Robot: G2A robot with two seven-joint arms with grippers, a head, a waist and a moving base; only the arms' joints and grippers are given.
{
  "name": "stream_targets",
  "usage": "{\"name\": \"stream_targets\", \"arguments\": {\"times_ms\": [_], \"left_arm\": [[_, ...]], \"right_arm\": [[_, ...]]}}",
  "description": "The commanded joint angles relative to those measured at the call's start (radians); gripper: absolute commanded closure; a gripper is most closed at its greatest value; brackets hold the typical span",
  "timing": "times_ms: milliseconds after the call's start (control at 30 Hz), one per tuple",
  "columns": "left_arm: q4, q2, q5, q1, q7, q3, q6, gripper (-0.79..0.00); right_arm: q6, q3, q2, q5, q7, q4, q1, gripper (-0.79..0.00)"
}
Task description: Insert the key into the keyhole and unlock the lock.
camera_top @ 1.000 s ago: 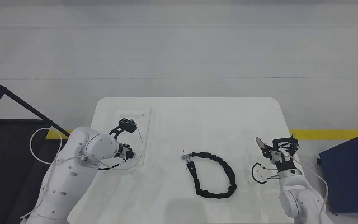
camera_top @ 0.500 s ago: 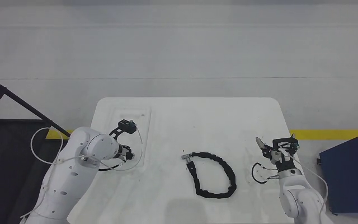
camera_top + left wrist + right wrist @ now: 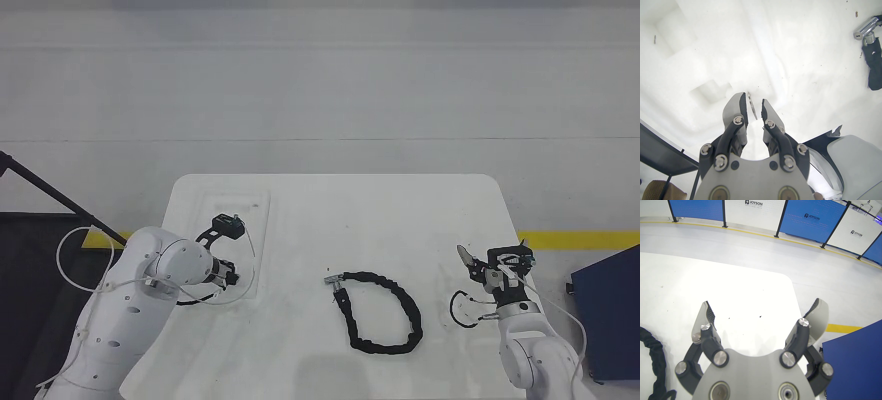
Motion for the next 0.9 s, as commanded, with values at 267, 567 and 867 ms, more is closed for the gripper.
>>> {"name": "stream_targets", "arguments": {"times_ms": [267,567,867], "left_arm": [[0.005,0.004,0.005,-0.005,-0.004,0.009,0.006,0.0],[-0.012,0.012,0.011,-0.005,-0.015,-0.004,0.013,0.0],[-0.047,0.032,0.02,0.006,-0.015,-0.034,0.014,0.0]], "right_arm": [[0.0,0.0,0.0,0.0,0.0,0.0,0.0,-0.785],[0.0,0.0,0.0,0.0,0.0,0.0,0.0,-0.785],[0.0,0.0,0.0,0.0,0.0,0.0,0.0,-0.785]]}}
